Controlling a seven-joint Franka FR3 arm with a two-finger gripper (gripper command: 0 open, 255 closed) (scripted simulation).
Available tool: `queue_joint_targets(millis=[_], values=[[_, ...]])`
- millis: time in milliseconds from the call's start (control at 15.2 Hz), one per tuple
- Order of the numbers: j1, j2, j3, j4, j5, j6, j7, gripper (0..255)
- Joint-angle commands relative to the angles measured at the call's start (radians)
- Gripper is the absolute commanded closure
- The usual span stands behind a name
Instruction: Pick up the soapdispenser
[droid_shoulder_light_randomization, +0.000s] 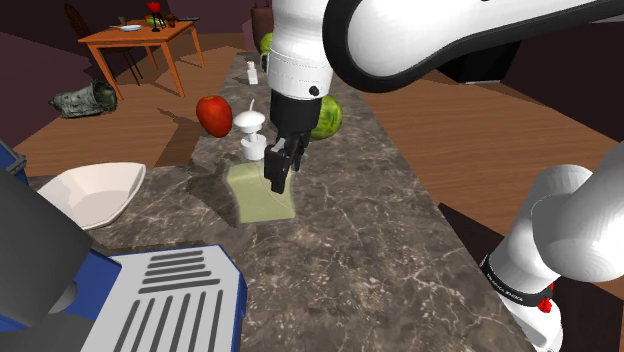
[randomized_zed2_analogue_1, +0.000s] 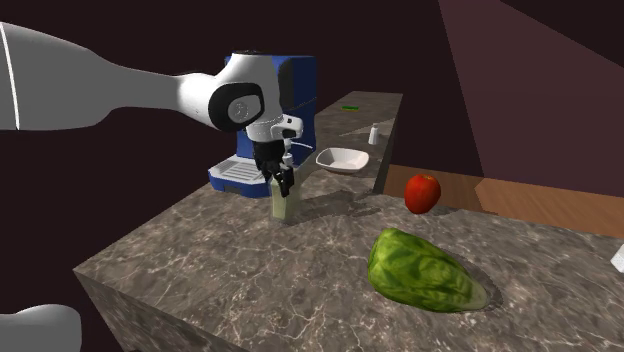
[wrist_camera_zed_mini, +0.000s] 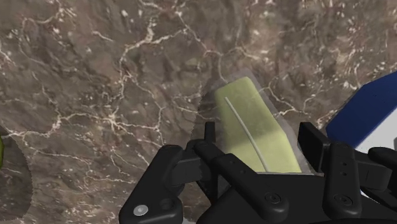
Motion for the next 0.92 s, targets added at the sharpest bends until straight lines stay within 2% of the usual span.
queue_joint_targets(millis=[0, 726, 858], values=[[-0.001, -0.002, -0.002, 0.024, -0.001, -0.025, 0.002, 255], [-0.007, 0.007, -0.010, 0.180, -0.013, -0.172, 0.015, 255], [-0.007, 0.007, -0.010, 0.182, -0.013, -0.174, 0.015, 255]])
